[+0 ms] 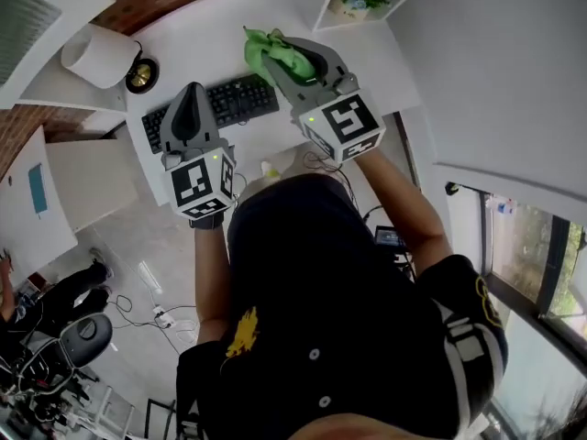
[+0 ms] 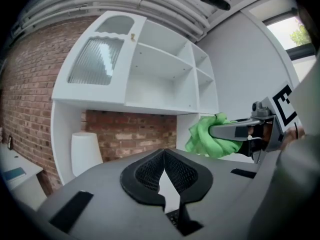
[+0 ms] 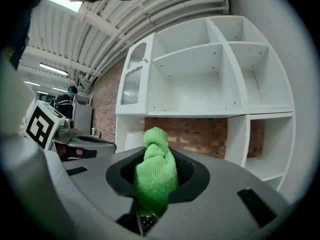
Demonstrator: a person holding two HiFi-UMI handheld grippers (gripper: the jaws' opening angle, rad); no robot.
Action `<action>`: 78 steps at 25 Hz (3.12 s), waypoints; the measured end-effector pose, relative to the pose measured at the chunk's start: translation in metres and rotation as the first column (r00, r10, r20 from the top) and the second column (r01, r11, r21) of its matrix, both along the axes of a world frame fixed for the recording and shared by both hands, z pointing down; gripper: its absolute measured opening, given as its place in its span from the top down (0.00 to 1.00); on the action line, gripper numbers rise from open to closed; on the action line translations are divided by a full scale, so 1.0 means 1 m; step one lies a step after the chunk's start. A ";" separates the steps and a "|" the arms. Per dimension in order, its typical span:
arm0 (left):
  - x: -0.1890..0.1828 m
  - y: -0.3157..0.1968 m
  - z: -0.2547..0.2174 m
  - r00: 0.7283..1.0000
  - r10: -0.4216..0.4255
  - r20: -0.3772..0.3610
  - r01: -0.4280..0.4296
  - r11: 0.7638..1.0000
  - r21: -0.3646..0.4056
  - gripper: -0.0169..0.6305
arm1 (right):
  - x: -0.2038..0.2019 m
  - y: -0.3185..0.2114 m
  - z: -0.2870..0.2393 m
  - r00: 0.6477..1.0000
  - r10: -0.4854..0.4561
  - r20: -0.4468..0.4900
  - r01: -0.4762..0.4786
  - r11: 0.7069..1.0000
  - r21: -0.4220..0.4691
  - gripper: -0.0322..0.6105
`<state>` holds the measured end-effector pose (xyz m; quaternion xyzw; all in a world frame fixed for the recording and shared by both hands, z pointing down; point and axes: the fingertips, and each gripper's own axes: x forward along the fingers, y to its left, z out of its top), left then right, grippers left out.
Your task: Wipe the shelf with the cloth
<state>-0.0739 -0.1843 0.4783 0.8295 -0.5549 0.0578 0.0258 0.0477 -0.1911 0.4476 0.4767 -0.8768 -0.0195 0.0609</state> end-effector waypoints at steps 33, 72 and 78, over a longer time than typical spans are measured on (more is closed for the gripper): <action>0.021 -0.021 -0.018 0.993 0.027 0.118 -0.042 0.991 0.123 0.95 | -0.038 -0.016 -0.031 0.989 -0.143 -0.040 0.148 0.973 0.175 0.82; -0.118 -0.016 -0.020 0.959 -0.269 0.086 0.257 0.958 0.129 0.95 | -0.008 -0.014 -0.012 0.968 0.242 0.061 -0.248 0.958 0.143 0.82; -0.109 -0.005 -0.019 0.967 -0.249 0.056 0.241 0.962 0.126 0.95 | -0.008 -0.014 -0.014 0.964 0.262 0.057 -0.267 0.951 0.156 0.82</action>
